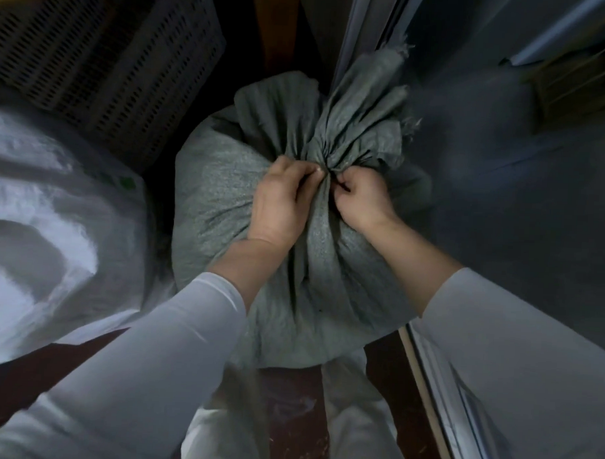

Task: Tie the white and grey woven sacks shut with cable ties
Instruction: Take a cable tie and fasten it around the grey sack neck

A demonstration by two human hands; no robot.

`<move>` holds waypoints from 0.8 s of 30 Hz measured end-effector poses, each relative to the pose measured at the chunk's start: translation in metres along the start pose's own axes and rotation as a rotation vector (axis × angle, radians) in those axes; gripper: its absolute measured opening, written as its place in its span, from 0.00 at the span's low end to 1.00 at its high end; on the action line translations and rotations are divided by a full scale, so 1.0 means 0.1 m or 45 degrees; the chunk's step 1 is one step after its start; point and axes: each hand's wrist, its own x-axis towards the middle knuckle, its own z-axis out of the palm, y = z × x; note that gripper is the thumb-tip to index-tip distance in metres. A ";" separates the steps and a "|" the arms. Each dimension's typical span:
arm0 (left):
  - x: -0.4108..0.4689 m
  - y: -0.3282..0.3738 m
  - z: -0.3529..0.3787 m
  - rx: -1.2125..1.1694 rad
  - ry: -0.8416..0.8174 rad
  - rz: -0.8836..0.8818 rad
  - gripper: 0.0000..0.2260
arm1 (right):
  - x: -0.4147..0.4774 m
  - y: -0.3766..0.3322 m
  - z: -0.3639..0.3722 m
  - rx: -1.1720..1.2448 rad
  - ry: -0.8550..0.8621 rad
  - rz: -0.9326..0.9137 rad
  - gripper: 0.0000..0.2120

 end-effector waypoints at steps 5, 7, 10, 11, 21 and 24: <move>0.08 -0.13 -0.06 0.251 -0.036 0.567 0.09 | 0.07 0.03 0.02 0.079 0.001 -0.005 0.09; 0.15 -0.21 -0.14 0.292 -0.193 0.751 0.11 | 0.06 0.03 0.05 0.136 -0.003 -0.038 0.10; 0.24 -0.26 -0.27 0.391 -0.302 0.608 0.15 | -0.01 -0.03 0.13 0.388 0.072 -0.081 0.04; 0.24 -0.27 -0.30 0.423 -0.293 0.490 0.16 | -0.03 -0.06 0.15 0.503 0.124 -0.100 0.04; 0.15 -0.31 -0.28 0.303 -0.312 0.032 0.17 | 0.04 -0.31 0.05 0.659 -0.232 -0.315 0.13; 0.09 -0.34 -0.31 0.275 -0.203 0.043 0.12 | 0.08 -0.31 0.05 0.519 -0.263 -0.275 0.13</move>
